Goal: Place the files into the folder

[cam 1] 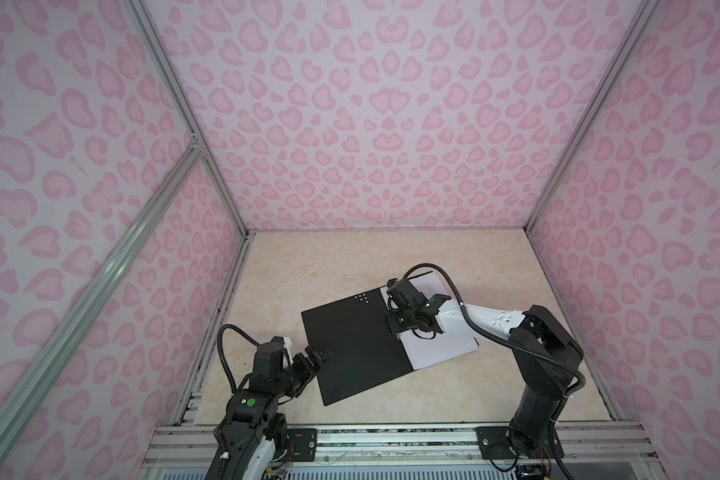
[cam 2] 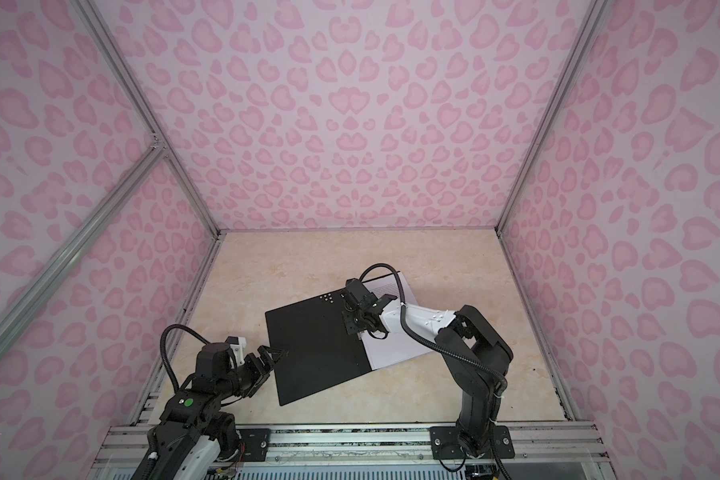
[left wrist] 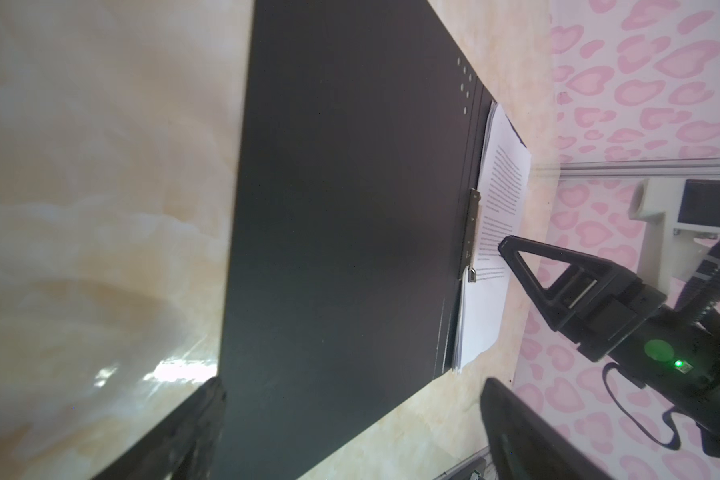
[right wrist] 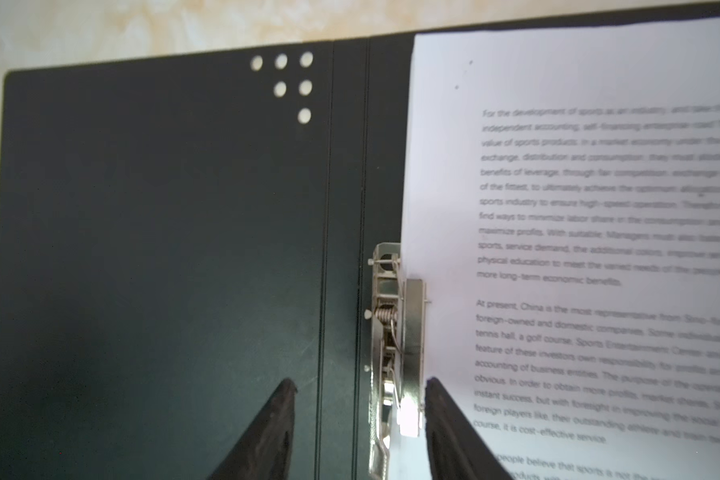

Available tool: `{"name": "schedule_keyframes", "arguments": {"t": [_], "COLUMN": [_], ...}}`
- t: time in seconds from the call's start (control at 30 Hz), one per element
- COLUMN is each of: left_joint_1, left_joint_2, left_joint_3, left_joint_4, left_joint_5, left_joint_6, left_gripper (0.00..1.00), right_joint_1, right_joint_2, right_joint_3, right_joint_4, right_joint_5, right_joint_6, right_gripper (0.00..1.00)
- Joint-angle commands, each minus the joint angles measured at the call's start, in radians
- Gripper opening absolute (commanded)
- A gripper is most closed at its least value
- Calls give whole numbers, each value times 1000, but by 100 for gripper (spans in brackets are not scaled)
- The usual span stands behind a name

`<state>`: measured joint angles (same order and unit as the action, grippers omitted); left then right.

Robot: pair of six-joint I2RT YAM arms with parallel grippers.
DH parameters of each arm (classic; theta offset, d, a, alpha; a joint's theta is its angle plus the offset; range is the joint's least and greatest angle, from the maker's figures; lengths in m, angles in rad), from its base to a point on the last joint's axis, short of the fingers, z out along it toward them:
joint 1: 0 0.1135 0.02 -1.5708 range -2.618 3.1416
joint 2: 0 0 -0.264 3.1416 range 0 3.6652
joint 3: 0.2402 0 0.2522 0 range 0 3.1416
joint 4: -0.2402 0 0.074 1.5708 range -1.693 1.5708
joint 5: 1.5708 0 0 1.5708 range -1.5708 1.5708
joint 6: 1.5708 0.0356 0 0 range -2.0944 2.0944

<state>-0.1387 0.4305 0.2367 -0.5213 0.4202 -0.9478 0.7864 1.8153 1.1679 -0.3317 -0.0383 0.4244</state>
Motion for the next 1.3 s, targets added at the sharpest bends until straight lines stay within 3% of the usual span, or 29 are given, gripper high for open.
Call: {"name": "schedule_keyframes", "arguments": {"t": [0.0,0.1,0.37,0.6,1.03,1.27], "left_joint_1": [1,1,1,2,1,1], "left_joint_2": [8,13,50,72,110,121], "left_joint_3": [-10,-10,12,8,18,40], "left_joint_4": [46,53,71,89,132,113], "left_joint_5": [10,4,12,11,50,31], "left_joint_6": [-23,-23,-19,-15,-11,4], "left_gripper": [97,97,97,97,97,97], "right_joint_1": [-1,-2,-9,-4,-15,-15], "right_joint_2": [34,55,98,109,168,188], "right_joint_3": [22,30,42,62,94,95], "right_joint_4": [-67,-64,-50,-63,-94,-93], "right_joint_5": [0,-3,-26,-30,-46,-41], "right_joint_6": [-62,-52,-45,-45,-40,-21], "right_gripper": [44,39,36,23,22,16]}}
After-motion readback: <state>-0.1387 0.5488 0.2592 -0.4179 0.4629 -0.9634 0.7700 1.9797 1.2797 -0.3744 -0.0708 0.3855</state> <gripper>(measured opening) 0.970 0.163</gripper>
